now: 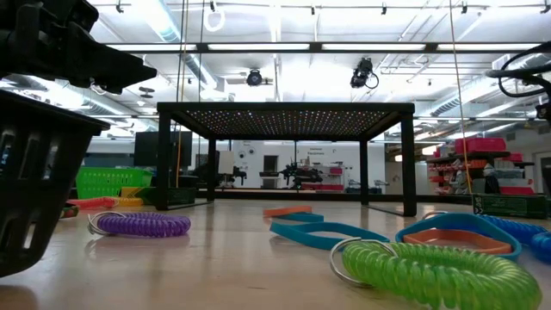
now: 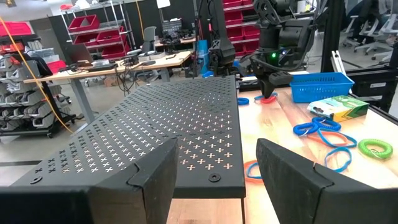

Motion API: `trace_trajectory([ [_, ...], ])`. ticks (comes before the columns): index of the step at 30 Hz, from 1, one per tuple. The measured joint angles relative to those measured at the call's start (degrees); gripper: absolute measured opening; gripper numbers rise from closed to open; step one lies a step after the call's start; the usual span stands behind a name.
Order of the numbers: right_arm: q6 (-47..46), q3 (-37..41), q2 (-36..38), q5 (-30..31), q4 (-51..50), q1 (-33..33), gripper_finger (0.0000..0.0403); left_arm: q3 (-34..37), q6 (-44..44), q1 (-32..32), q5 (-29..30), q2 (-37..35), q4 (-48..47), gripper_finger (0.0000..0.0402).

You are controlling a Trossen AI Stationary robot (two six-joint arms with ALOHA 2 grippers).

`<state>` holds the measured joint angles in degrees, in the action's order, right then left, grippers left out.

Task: Pick & Place Office Desk Supplies
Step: Put the blue rubber band into the blue bin

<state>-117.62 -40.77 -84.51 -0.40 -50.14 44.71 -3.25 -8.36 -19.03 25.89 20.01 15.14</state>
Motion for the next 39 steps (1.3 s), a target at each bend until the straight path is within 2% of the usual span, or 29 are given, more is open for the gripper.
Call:
trace_trajectory([
  [2,0.3,0.0,0.0,0.0,0.5,0.0,0.002,0.0,0.0,0.0,0.0,0.0,0.0,0.0224],
  [4,0.8,0.0,0.0,0.0,1.0,0.0,0.0008,0.0,0.0,0.0,0.0,0.0,0.0,0.0224],
  [7,0.9,0.0,0.0,0.1,1.1,0.0,0.0016,0.0,0.0,0.0,0.0,0.0,0.0,0.0224],
  [20,3.3,-3.8,0.0,2.0,-2.2,0.0,0.0002,0.0,0.0,0.0,0.0,0.0,0.0,0.0224],
  [32,6.3,-18.3,0.0,7.7,-21.3,0.0,0.0001,0.0,0.1,0.0,0.0,0.0,0.0,0.0224],
  [35,7.2,-21.9,0.0,9.4,-24.0,0.0,0.0001,0.0,0.2,0.0,0.0,0.0,0.0,0.0224],
  [39,10.3,-25.0,0.0,8.5,-24.4,0.0,0.0,0.0,0.3,0.0,0.0,0.0,-0.4,0.0224],
])
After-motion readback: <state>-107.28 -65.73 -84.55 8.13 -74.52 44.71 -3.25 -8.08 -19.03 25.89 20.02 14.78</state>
